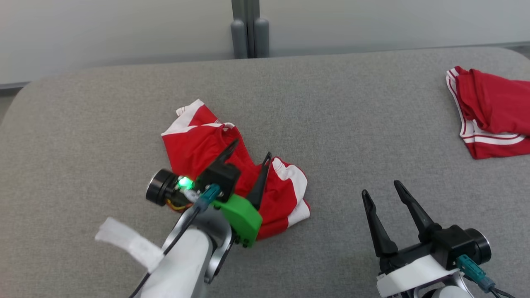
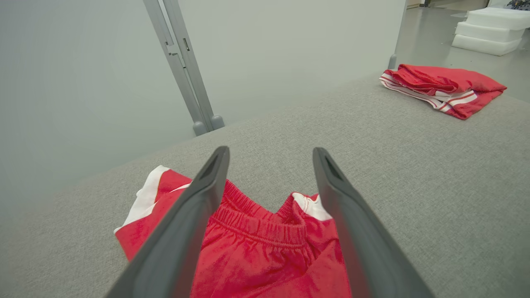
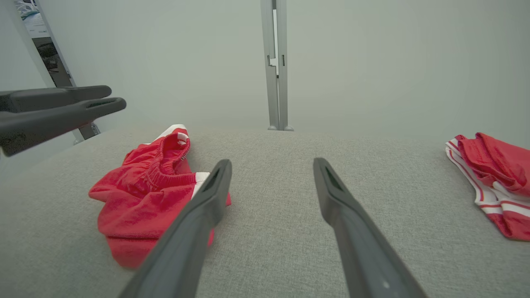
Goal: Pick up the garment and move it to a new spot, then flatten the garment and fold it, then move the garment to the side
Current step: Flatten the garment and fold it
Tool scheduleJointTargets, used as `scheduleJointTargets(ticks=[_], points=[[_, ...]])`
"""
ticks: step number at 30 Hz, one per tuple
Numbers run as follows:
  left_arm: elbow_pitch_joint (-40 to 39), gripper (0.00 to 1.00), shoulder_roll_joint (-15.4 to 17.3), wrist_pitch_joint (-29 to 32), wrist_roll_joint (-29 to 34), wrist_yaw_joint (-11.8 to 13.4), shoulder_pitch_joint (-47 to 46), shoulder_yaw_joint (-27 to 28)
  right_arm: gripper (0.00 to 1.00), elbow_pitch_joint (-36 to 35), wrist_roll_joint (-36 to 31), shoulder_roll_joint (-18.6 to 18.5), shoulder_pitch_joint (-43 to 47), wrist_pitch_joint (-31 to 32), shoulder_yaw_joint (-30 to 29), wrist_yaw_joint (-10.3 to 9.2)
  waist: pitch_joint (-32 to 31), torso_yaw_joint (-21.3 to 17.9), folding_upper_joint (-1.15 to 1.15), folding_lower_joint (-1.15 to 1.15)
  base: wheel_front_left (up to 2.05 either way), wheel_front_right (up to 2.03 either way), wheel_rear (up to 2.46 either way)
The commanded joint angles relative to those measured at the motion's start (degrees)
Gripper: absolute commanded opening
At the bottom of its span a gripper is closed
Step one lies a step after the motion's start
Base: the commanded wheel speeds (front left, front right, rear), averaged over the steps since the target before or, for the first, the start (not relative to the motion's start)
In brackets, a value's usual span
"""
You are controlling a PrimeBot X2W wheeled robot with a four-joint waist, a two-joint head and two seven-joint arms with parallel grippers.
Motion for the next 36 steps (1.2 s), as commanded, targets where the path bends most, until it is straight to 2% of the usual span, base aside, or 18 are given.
scheduleJointTargets(ticks=[1,7,10,12,15,20,25,29,30,31,34,36], points=[[0.01,1.0,0.17,2.96,-0.38,1.18,-2.94,-1.44,1.0,-0.02,-0.21,0.02,-1.42,0.02,0.09,-0.1,6.02,-2.66,0.0,0.0,0.0,0.0,0.0],[2.88,1.0,0.22,15.59,-0.11,3.85,-11.11,-6.74,1.0,0.58,-0.29,0.62,-4.01,0.02,1.13,-0.1,9.46,-5.55,0.0,0.0,0.0,0.0,0.0],[5.19,1.0,0.41,19.7,0.55,3.57,-13.29,-7.66,1.0,0.6,-0.16,1.07,-4.39,0.02,1.08,-0.1,10.17,-6.4,0.0,0.0,0.0,0.0,0.0],[6.64,1.0,0.95,21.96,0.23,2.39,-13.65,-8.21,1.0,0.77,-0.19,1.29,-4.5,0.02,1.23,-0.1,10.4,-6.82,0.0,0.0,0.0,0.0,0.0],[8.06,1.0,1.98,24.23,-0.16,1.29,-14.35,-8.49,1.0,0.83,-0.19,1.51,-4.84,0.02,1.17,-0.1,10.82,-7.24,0.0,0.0,0.0,0.0,0.0],[9.24,1.0,3.97,26.16,0.48,1.77,-14.53,-8.49,1.0,0.63,-0.36,1.93,-5.56,0.02,1.21,-0.1,11.64,-7.68,0.0,0.0,0.0,0.0,0.0],[9.15,1.0,4.8,27.77,-0.67,0.52,-14.05,-9.16,1.0,1.03,-0.25,2.3,-5.6,0.02,1.41,-0.1,12.1,-7.87,0.0,0.0,0.0,0.0,0.0],[8.41,0.21,4.79,28.01,-0.52,0.23,-14.66,-9.85,1.0,1.42,0.03,2.45,-6.14,0.02,1.87,-0.1,12.21,-8.54,0.0,0.0,0.0,0.0,0.0],[8.22,0.2,4.8,27.95,-0.46,0.21,-14.82,-9.97,1.0,1.5,0.1,2.48,-6.24,0.02,1.87,-0.1,12.19,-8.7,0.0,0.0,0.0,0.0,0.0],[8.11,0.07,4.95,28.1,-0.35,0.28,-14.95,-10.05,1.0,1.55,0.17,2.56,-6.32,0.02,1.99,-0.1,12.13,-8.96,0.0,0.0,0.0,0.0,0.0],[7.75,0.1,5.23,28.52,-0.13,0.33,-15.24,-10.45,1.0,1.67,0.39,2.64,-6.08,0.02,1.94,-0.1,11.84,-9.51,0.0,0.0,0.0,0.0,0.0],[7.45,0.03,5.37,28.72,-0.2,0.15,-15.31,-10.67,1.0,1.77,0.48,2.69,-5.85,0.02,2.0,-0.1,11.68,-9.94,0.0,0.0,0.0,0.0,0.0]])
